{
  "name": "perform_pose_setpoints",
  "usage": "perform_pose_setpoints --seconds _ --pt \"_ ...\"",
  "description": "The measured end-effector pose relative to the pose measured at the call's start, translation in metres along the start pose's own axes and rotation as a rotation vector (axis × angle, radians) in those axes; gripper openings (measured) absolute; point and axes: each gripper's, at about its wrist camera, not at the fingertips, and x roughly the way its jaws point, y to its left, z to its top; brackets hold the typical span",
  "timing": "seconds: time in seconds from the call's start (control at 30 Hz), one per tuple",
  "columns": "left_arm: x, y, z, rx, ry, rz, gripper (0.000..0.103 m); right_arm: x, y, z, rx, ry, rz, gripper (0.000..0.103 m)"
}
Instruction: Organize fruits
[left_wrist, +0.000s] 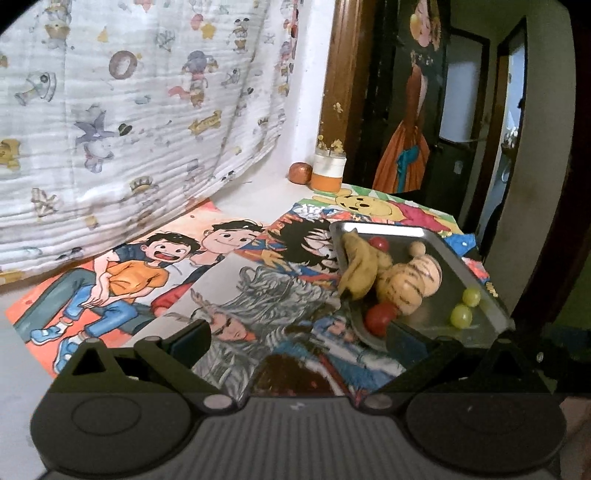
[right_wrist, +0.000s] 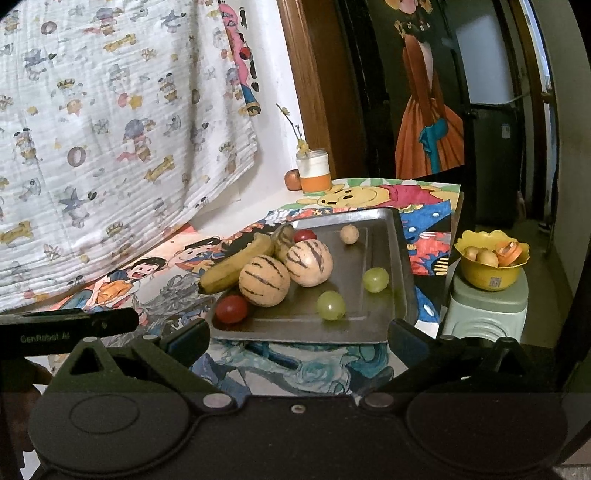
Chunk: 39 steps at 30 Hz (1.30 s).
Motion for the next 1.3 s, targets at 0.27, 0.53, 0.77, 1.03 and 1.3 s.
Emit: perform_pose_setpoints --seconds 0.27,0.53,0.77,1.03,1.3 --pt "-0.0057 0.0053 -0.0085 -0.003 0.010 0.010 0.103 0.0004 0.0033 -0.0008 -0.007 0.010 0.004 0.102" --pt "-0.0058 0.0082 -0.0089 -0.014 0.014 0.020 0.103 0.0016 0.0036 -0.0015 -0.005 0.014 0.004 0.102" --pt "-0.0048 0.0083 -0.0082 -0.028 0.025 0.024 0.103 0.0039 0.0031 -0.0025 -0.004 0.020 0.008 0.102" --pt "-0.0033 0.0076 -0.0092 -0.014 0.029 0.024 0.103 0.0060 0.0033 -0.0035 -0.008 0.026 0.013 0.102" --pt "-0.0026 0.0077 -0.0102 -0.016 0.025 0.018 0.103 0.0081 0.0031 -0.0043 -0.010 0.036 0.018 0.102"
